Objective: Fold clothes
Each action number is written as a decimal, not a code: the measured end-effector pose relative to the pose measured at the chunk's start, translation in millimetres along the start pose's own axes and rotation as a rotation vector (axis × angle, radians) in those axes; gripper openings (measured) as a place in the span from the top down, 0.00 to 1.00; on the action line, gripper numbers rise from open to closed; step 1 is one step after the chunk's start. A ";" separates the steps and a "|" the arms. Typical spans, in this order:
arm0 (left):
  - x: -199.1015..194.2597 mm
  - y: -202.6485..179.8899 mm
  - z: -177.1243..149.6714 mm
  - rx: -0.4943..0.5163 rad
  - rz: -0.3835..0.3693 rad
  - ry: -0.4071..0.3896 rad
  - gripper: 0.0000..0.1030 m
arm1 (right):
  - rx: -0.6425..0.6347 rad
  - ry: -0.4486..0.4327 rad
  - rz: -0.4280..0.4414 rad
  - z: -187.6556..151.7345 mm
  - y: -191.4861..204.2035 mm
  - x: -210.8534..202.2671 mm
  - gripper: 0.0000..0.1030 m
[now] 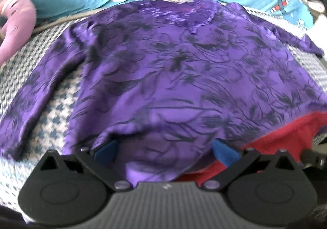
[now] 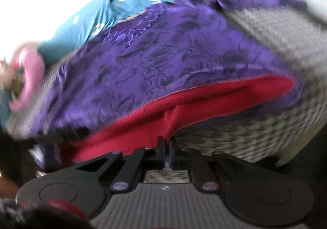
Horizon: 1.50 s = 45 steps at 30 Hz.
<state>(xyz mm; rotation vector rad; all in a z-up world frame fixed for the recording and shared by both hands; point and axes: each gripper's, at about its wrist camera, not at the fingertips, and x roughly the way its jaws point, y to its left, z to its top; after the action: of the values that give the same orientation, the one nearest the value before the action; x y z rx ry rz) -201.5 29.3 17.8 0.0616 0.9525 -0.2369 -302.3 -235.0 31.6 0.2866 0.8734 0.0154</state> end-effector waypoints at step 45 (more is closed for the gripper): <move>-13.0 93.6 -2.1 -0.380 0.098 -0.053 0.00 | -0.701 0.011 0.240 -28.0 125.5 31.0 0.64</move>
<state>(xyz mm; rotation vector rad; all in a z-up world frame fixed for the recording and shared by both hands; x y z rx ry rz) -189.0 122.8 22.3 -0.2455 0.9253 0.0354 -290.6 -103.5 23.2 -0.2679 0.7903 0.5355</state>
